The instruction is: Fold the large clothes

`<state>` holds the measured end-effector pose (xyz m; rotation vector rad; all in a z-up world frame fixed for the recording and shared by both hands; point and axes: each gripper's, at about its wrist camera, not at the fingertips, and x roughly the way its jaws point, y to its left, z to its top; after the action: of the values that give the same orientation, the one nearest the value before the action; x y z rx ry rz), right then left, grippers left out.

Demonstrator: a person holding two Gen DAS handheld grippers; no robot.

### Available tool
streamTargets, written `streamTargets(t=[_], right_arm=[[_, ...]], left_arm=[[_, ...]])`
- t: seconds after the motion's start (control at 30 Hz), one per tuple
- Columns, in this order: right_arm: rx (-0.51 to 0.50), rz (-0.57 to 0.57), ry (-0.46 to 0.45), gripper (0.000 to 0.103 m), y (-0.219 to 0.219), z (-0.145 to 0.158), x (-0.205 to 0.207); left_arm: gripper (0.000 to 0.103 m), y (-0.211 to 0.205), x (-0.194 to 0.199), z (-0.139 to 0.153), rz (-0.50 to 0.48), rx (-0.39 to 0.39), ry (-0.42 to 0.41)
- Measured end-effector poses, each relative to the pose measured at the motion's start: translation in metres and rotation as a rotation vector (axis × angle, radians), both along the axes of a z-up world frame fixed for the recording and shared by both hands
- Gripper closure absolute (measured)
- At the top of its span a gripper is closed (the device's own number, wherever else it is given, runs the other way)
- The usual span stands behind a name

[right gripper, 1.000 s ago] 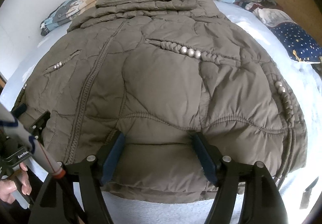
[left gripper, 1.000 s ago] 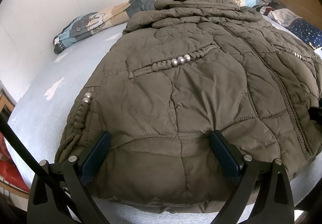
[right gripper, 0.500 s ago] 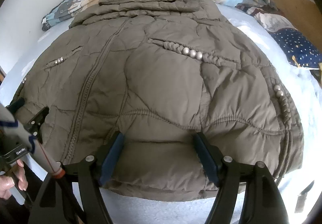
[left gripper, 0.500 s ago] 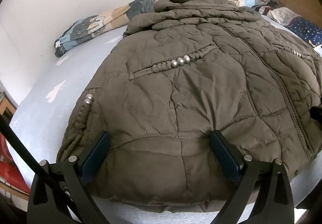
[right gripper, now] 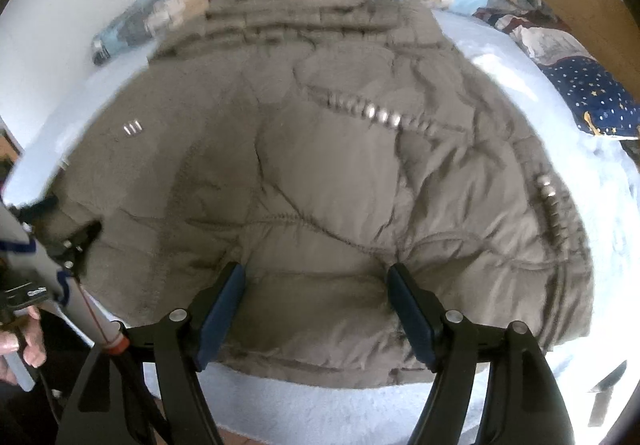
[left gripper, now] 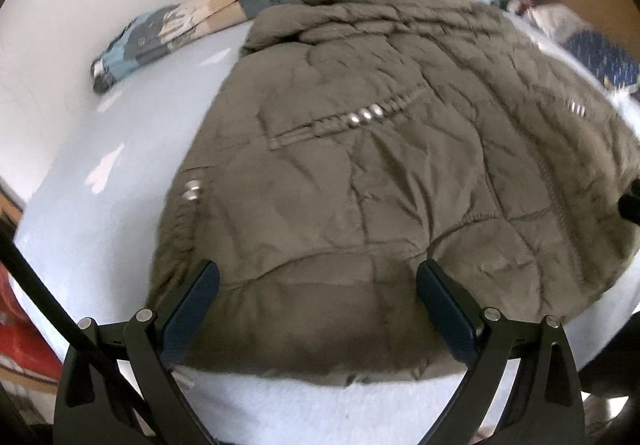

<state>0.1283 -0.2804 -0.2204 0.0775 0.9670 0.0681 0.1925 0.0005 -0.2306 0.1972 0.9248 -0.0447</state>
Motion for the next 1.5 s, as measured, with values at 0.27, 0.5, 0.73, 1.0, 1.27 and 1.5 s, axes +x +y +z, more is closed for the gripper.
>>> streamTargets(t=[0.27,0.5,0.73,1.0,1.27,1.5], right_arm=[[0.189,-0.326,-0.156,0.024,-0.114,0.048,-0.026],[0.470,-0.612,-0.095,0.024,-0.197,0.013,-0.045],[0.668,-0.600,0.011,0.026,-0.192,-0.025,-0.037],[0.717,-0.489,0.068,0.031,-0.158,-0.040,-0.021],[0.690,-0.392,-0.011,0.068,-0.132,-0.026,-0.017],[0.648,-0.467,0.048,0.064,-0.131,-0.047,-0.007]], left_arm=[[0.005,0.094,0.013,0.030,0.234,-0.219,-0.005],[0.009,0.170,0.025,-0.003,0.404,-0.583,0.119],[0.018,0.159,0.023,-0.023,0.382,-0.698,0.173],[0.018,0.119,0.014,-0.026,0.319,-0.581,0.173],[0.035,0.102,0.014,-0.013,0.234,-0.573,0.080],[0.026,0.092,0.023,-0.027,0.242,-0.517,0.079]])
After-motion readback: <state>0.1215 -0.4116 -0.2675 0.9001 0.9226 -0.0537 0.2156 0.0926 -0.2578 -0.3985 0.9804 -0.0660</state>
